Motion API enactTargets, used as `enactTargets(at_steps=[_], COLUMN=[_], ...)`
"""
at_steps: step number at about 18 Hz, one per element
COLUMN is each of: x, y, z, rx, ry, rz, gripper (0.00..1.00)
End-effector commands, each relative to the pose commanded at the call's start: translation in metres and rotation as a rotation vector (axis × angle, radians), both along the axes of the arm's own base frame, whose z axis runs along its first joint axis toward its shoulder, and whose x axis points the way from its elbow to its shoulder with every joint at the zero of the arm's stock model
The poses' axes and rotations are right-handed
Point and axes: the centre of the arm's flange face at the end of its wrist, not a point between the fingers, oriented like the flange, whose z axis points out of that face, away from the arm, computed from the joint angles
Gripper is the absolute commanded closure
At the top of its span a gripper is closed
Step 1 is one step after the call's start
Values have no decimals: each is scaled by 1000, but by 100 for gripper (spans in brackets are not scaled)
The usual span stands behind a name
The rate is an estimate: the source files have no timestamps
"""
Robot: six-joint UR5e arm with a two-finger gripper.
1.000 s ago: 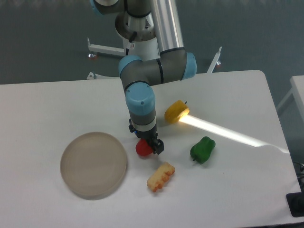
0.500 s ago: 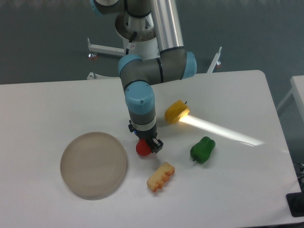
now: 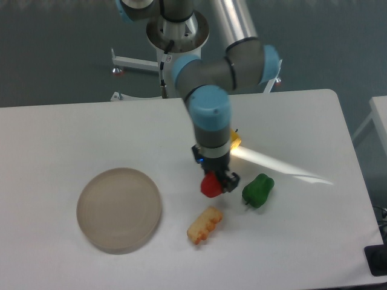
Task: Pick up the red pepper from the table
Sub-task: 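Lift the red bell pepper up off the table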
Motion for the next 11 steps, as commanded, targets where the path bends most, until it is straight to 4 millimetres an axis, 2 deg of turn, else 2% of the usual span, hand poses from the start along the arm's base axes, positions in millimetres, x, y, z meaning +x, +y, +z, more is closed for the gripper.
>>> enactTargets(at_steps=[2,5,8,11], x=[-25,-47,-54,-61], y=[-7,-5,2,0], z=[6,-1,-3,-4], rx=[5,10,20,26], ry=[9,5,8,7], rz=[-6,-19,-18,-8], gripper=[47,47,47,46])
